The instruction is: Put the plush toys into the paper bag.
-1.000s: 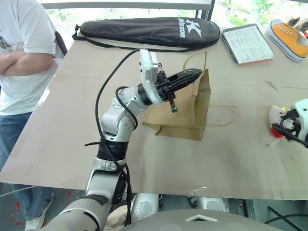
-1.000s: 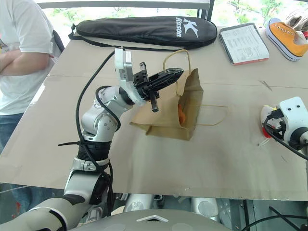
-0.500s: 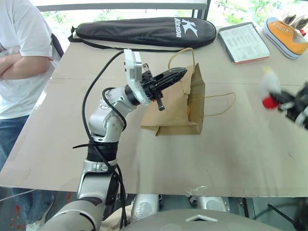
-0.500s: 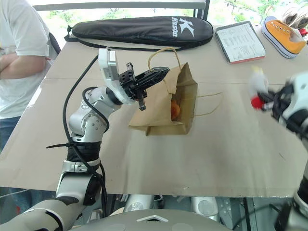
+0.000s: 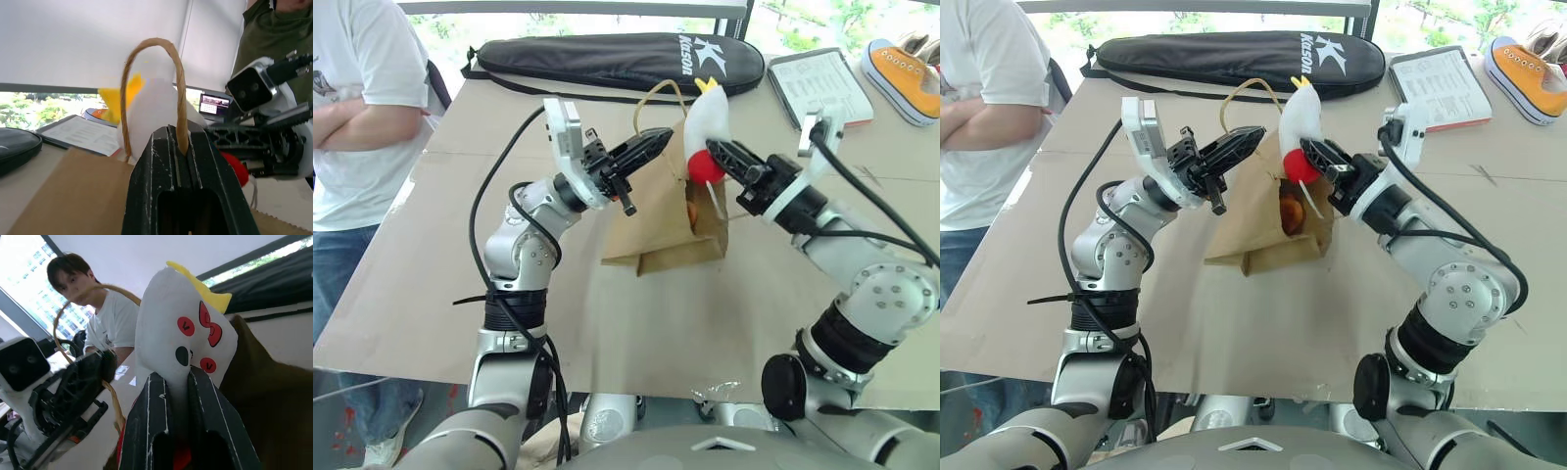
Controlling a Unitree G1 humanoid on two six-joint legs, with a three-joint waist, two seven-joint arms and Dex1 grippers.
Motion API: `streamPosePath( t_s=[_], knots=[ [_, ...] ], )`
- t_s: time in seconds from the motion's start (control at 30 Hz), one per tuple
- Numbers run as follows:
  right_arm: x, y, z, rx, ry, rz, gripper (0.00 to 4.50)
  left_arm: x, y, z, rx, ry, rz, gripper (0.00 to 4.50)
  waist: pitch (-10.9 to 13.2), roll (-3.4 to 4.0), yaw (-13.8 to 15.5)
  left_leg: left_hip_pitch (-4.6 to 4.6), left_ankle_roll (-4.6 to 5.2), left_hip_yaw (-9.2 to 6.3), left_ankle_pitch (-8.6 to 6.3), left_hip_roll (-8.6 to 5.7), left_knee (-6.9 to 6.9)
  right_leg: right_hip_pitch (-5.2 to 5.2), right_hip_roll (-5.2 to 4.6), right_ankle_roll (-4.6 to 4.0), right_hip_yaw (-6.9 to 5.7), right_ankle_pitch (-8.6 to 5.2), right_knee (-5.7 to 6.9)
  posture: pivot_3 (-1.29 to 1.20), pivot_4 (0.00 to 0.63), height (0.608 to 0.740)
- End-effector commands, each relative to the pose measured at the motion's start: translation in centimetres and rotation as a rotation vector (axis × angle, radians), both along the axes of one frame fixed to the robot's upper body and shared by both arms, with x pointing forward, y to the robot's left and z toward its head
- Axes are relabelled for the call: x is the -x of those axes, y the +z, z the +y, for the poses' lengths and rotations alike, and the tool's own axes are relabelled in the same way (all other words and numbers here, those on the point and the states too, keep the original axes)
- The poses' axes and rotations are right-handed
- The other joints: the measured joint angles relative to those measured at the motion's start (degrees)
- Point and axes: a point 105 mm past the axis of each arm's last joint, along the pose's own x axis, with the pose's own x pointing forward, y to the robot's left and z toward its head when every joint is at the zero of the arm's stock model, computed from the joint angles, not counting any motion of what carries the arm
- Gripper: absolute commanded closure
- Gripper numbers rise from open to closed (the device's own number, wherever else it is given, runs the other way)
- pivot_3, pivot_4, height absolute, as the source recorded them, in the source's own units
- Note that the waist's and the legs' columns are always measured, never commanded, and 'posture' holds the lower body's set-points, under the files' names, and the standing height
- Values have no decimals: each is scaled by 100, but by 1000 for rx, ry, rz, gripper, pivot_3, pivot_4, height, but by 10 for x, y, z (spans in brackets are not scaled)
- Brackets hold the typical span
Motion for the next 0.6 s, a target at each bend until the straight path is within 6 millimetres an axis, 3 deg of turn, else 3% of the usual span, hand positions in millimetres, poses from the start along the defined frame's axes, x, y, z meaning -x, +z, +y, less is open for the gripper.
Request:
streamPosePath(
  t_s=[0.03,0.23,0.37,0.4,0.47,0.6],
  knots=[
    [4,-6,12,43,78,-3,4455,6,12,3,22,12,-47,4500,0,0,-19,1,-1,1,1,1,0,-1,2,0,1,0,2,0,150,740],
    [2,-38,33,194,214,70,4455,6,10,3,26,20,-45,4500,0,0,-26,6,-2,0,1,6,-2,-1,14,-1,5,-1,2,0,150,740],
    [10,-53,46,340,375,25,4455,9,6,1,16,13,-40,4500,1,0,-22,6,-2,4,1,6,-2,0,14,-1,9,-1,0,0,150,740],
    [13,-56,47,361,406,12,3770,9,5,1,15,13,-40,4500,1,-1,-14,6,-1,3,1,6,-2,0,14,-1,9,-1,-1,0,150,740],
    [14,-62,40,460,429,-24,2915,11,4,2,7,17,-42,4500,1,-2,-5,5,-1,2,0,6,-1,0,14,-1,8,-1,-2,0,150,740],
    [14,-60,12,577,390,-74,896,13,2,7,-10,31,-45,4500,2,-3,7,4,1,3,-1,5,0,1,9,0,11,0,-4,0,150,740]
  ],
)
